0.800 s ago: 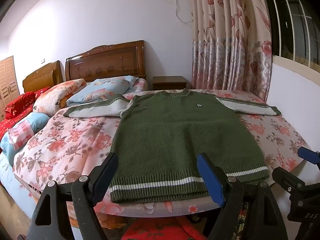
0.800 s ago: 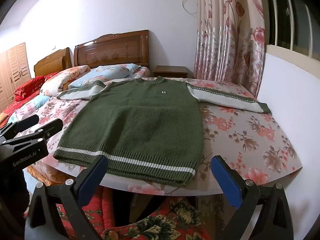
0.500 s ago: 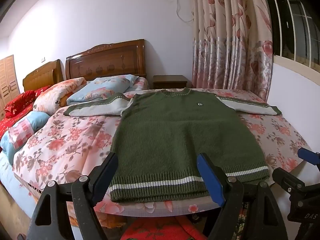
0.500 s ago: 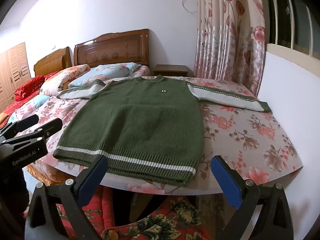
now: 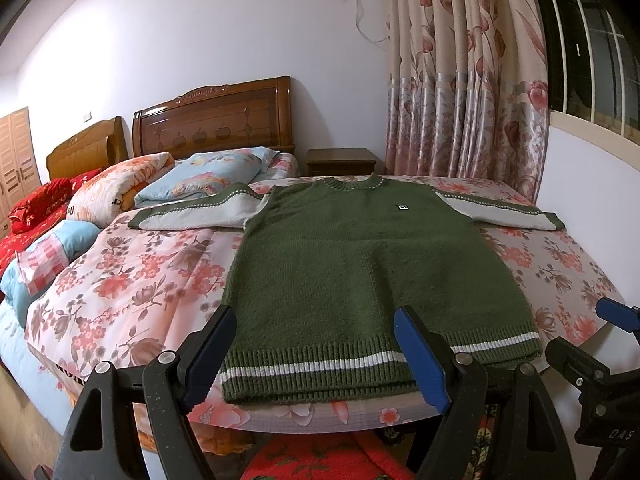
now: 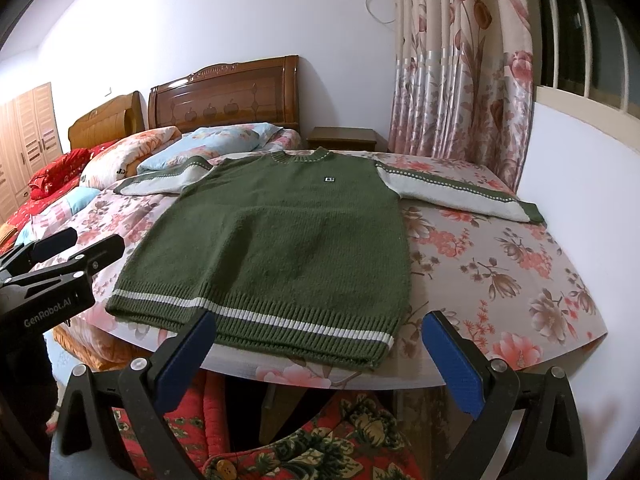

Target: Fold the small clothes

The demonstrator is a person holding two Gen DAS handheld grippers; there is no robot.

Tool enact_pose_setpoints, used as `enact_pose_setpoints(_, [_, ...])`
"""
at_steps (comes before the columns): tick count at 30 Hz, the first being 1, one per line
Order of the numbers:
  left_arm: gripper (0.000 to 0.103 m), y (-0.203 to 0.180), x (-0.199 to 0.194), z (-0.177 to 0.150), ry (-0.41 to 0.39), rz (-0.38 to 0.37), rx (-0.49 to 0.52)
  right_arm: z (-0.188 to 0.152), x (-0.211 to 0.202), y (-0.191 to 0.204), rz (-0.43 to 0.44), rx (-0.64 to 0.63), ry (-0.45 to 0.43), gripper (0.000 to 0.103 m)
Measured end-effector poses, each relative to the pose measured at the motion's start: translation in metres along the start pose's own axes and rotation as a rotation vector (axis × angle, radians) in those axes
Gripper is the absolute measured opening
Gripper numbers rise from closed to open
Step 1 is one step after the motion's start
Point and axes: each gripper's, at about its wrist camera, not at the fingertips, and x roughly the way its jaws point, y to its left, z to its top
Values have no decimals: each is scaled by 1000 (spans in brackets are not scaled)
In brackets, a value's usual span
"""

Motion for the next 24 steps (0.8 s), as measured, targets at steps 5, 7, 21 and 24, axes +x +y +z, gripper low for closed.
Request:
enact_pose_setpoints(5, [83,0,0,1,1,0,-3,0,1,0,0,0,1,103])
enact_pose_setpoints(7, [83,0,0,0,2,0,-4,0,1,0,0,0,2,103])
enact_pose_setpoints(21, [83,6,4,-1,17,-11,-20,-3,6,1,2,4,15,103])
enact_pose_setpoints(24, [83,0,5,-1,30,-28,-31,-5,12,-1,4,11,28,103])
